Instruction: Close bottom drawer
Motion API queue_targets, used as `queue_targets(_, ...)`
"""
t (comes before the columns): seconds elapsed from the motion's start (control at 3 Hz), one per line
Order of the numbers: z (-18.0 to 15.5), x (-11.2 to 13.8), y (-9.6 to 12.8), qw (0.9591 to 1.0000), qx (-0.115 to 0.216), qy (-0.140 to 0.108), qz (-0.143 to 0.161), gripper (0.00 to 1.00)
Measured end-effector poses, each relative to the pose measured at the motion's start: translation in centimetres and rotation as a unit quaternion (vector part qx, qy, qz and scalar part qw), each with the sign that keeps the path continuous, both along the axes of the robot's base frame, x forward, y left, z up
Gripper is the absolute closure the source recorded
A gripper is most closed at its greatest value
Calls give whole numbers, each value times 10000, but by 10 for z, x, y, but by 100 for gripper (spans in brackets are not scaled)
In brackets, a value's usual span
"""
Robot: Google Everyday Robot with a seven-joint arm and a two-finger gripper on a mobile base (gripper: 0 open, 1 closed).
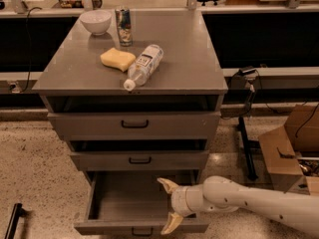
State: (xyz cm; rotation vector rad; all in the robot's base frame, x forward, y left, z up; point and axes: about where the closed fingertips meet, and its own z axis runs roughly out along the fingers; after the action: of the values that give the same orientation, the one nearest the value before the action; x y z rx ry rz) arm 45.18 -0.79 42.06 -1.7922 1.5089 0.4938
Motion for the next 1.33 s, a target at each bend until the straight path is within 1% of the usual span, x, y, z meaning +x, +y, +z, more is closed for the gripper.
queue_targets(0.33, -14, -9, 6, 9999, 82, 117, 37, 0)
queue_targets(0.67, -27, -5, 8, 9997, 43, 219, 36, 0)
queue_targets(1.0, -71, -2, 9, 9994, 149, 307, 20, 18)
queue_targets(1.33, -111, -6, 11, 9987, 353, 355, 0, 43)
